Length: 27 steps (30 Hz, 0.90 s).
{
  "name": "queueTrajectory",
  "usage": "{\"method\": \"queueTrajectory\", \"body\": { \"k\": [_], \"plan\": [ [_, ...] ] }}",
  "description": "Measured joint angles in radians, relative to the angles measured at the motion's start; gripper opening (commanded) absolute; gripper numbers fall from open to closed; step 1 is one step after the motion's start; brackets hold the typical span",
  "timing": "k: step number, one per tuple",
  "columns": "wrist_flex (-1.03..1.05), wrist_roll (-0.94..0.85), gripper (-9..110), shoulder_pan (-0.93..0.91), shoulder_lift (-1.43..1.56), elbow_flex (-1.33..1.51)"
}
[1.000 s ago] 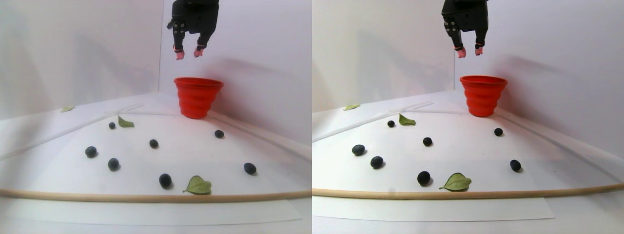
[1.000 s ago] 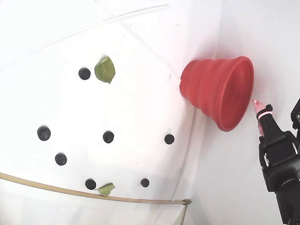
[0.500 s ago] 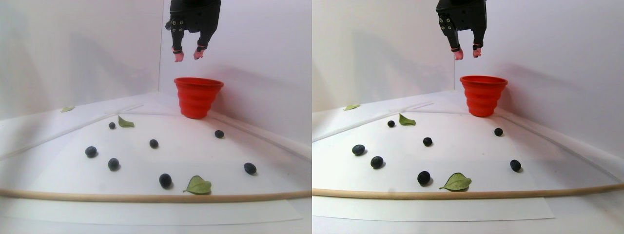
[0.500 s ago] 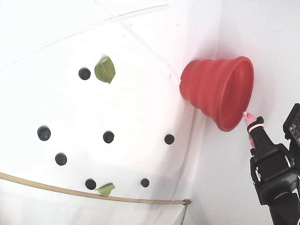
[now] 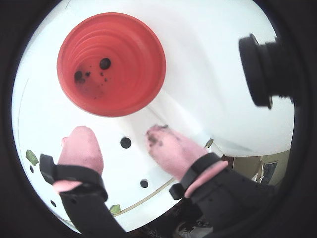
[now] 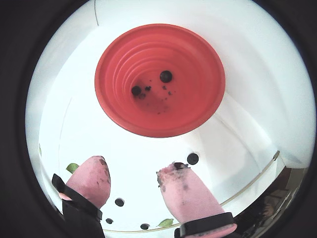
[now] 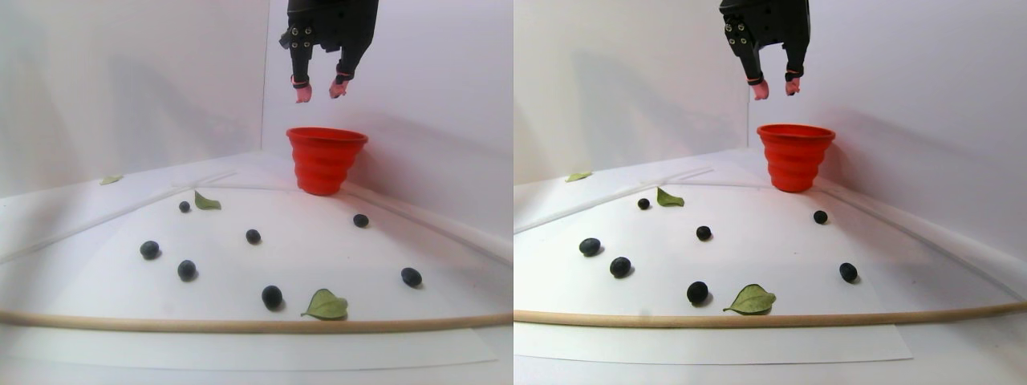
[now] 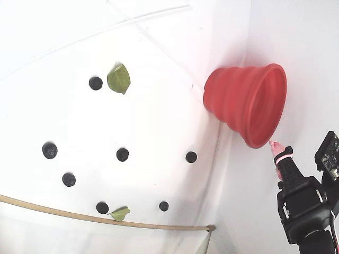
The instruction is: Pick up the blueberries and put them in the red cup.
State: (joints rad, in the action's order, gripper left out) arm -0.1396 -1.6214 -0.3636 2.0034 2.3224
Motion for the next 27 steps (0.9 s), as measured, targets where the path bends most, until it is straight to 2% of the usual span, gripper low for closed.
{"method": "queueTrajectory", "body": {
  "k": [13,27],
  "plan": [
    [0.0,0.032,18,-0.063,0.0,0.063],
    [-0.114,0.077,19,-0.137,-0.086,0.072]
  ]
}}
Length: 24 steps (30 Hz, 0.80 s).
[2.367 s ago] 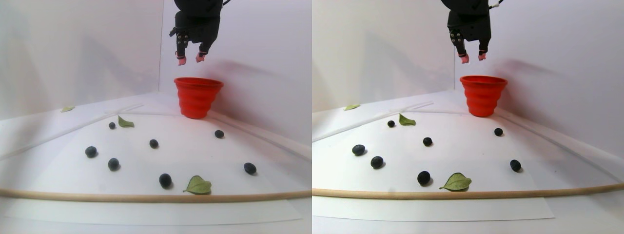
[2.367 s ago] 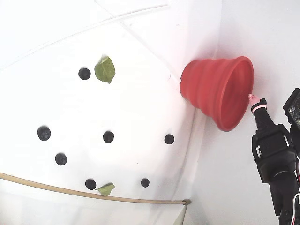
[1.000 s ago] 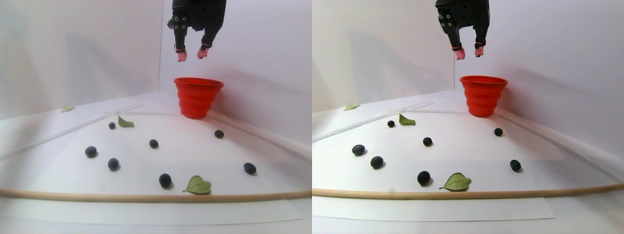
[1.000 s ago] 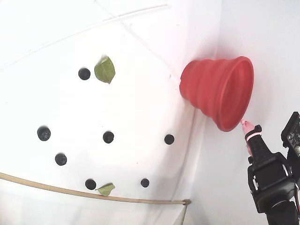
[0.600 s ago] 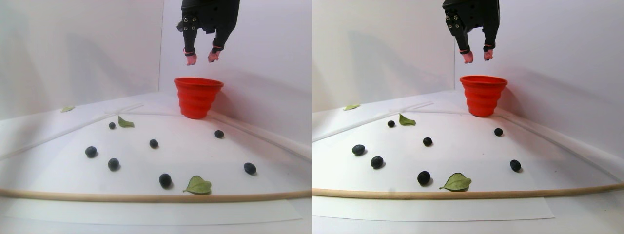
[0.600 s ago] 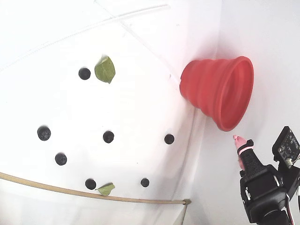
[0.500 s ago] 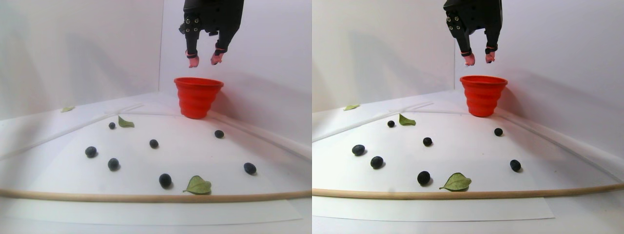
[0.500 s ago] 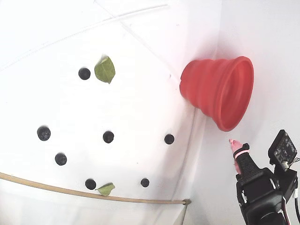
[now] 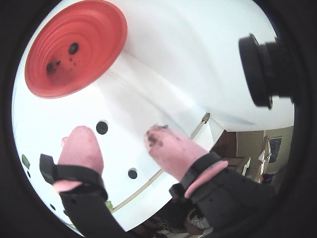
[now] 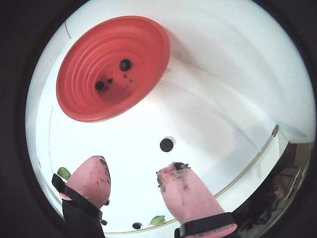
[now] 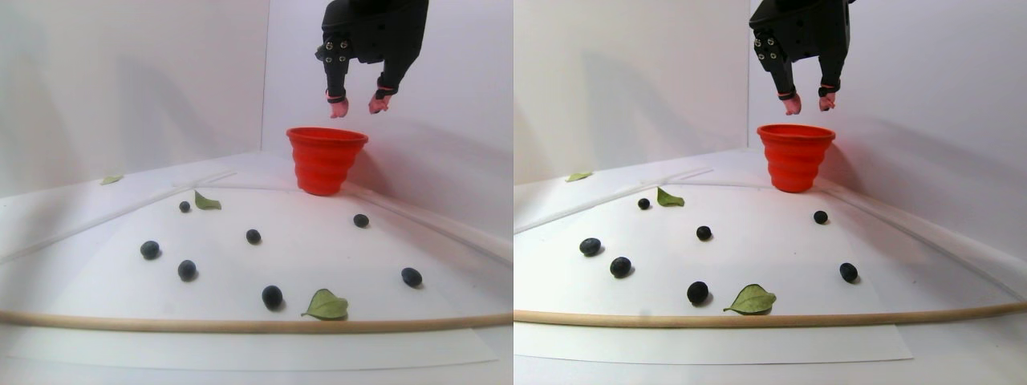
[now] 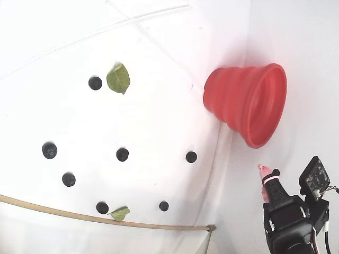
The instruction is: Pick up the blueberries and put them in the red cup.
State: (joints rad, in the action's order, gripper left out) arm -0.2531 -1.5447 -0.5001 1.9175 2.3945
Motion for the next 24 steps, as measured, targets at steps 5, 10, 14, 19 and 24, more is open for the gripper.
{"method": "queueTrajectory", "body": {
  "k": [5,10,14,19,24],
  "plan": [
    [-0.055,0.0,19,-0.018,-0.063,0.0],
    [-0.14,-0.009,19,-0.018,-0.16,0.0],
    [-0.192,-0.009,19,-0.018,-0.216,-0.002],
    [-0.238,-0.009,19,-0.023,-0.284,-0.021],
    [-0.273,0.011,19,-0.038,-0.337,-0.041]
  ]
}}
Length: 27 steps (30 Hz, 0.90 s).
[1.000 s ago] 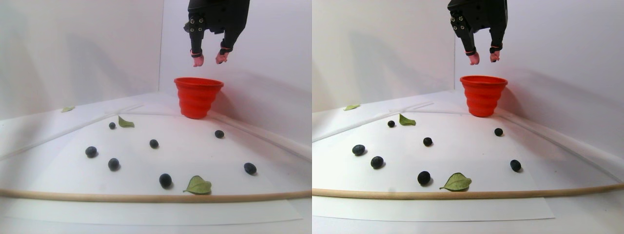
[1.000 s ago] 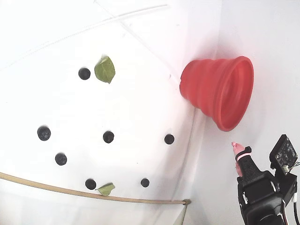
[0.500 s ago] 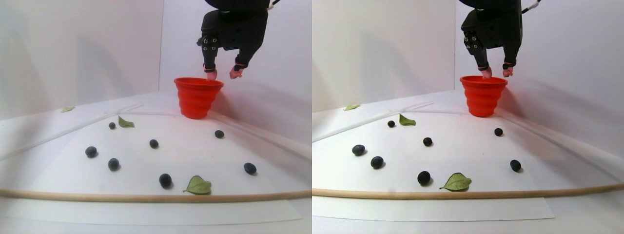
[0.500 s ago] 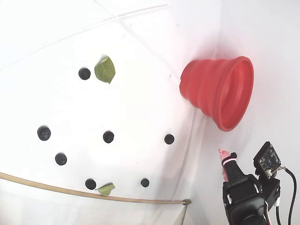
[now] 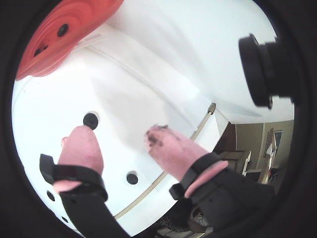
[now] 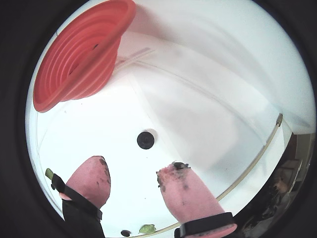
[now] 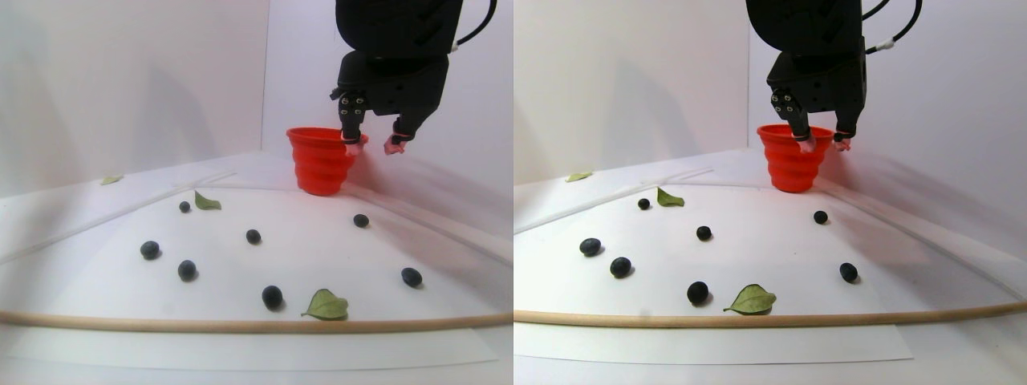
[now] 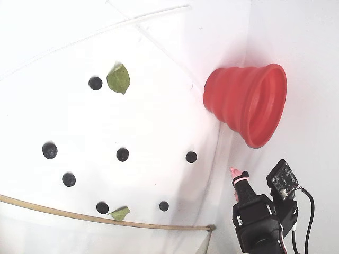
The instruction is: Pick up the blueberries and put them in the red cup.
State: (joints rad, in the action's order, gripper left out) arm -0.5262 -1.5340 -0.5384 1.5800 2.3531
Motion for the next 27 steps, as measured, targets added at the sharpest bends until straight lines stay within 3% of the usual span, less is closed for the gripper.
{"method": "queueTrajectory", "body": {
  "k": [27],
  "plan": [
    [-0.109,0.089,19,-0.003,-0.249,-0.097]
  ]
}}
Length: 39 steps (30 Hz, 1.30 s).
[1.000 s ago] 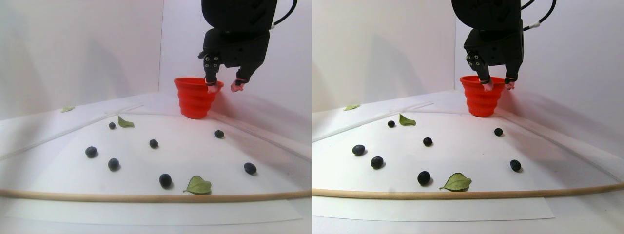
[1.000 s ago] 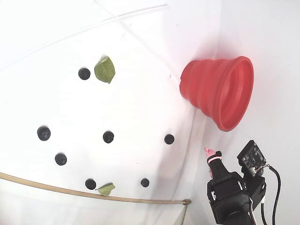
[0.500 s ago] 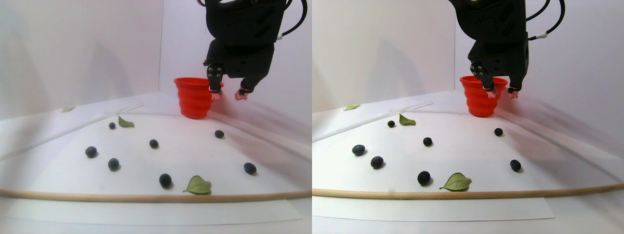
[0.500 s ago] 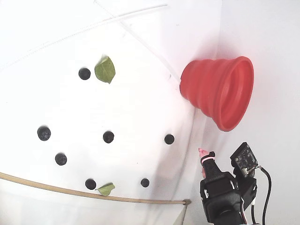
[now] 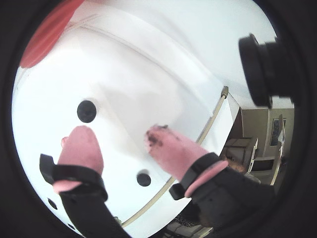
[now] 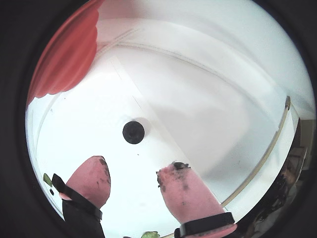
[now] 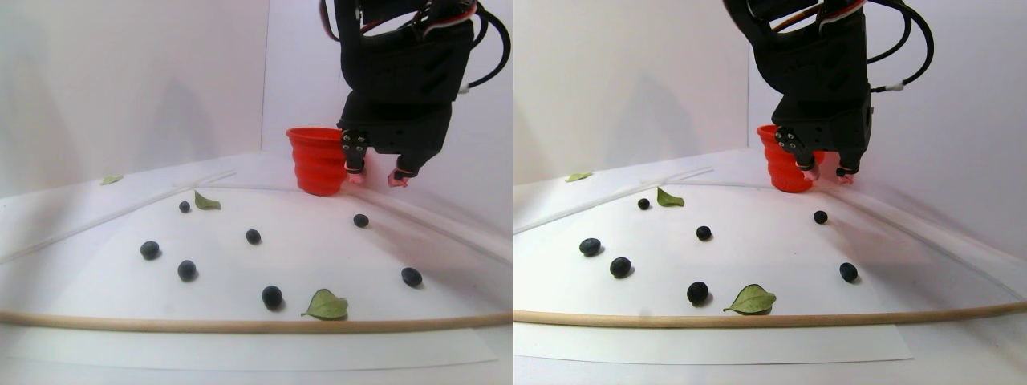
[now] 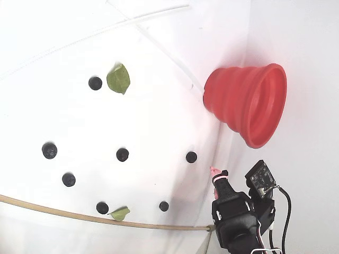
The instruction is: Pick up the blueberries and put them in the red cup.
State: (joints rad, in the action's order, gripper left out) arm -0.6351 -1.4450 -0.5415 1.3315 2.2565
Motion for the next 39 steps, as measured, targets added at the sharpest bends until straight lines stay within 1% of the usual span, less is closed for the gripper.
{"method": "queueTrajectory", "body": {
  "k": [20,39],
  "plan": [
    [-0.038,0.011,19,0.008,-0.183,-0.13],
    [-0.051,0.02,19,0.037,-0.287,-0.238]
  ]
}}
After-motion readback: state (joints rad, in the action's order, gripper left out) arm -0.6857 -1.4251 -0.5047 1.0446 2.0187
